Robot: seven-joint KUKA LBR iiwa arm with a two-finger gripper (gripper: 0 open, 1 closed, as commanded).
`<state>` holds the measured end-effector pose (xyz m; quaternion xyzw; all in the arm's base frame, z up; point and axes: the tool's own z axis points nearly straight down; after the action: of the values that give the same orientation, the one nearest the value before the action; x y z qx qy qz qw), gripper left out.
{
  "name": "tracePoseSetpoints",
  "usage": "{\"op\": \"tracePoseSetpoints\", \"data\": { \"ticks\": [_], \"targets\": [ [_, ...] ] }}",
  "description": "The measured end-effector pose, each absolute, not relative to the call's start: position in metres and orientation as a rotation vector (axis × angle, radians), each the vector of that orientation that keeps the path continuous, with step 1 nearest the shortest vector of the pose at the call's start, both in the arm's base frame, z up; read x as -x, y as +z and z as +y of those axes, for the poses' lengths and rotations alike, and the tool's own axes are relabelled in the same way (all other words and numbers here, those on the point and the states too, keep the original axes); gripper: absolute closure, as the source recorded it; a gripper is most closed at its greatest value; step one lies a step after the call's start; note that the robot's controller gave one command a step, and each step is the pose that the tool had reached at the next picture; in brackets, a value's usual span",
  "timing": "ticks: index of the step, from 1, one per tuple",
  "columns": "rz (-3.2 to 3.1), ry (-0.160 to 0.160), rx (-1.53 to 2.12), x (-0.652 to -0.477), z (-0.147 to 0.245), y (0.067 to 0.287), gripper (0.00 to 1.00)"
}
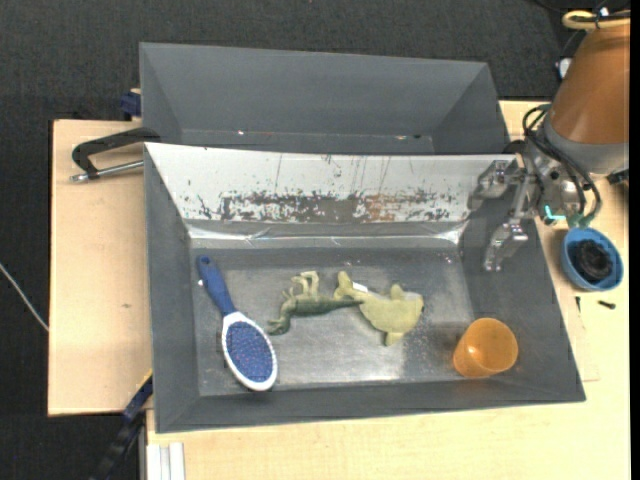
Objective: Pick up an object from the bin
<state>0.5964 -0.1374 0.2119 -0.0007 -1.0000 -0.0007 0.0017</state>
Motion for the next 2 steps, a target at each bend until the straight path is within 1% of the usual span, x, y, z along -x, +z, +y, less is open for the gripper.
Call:
{"op": "tracePoseSetpoints", "data": {
  "ticks": [1, 2],
  "targets": [
    [-3.133, 0.006, -0.281, -0.576, -0.03, 0.074, 0.0],
    [-3.148, -0.005, -0.123, -0.574, 0.023, 0.102, 0.0]
  ]
}}
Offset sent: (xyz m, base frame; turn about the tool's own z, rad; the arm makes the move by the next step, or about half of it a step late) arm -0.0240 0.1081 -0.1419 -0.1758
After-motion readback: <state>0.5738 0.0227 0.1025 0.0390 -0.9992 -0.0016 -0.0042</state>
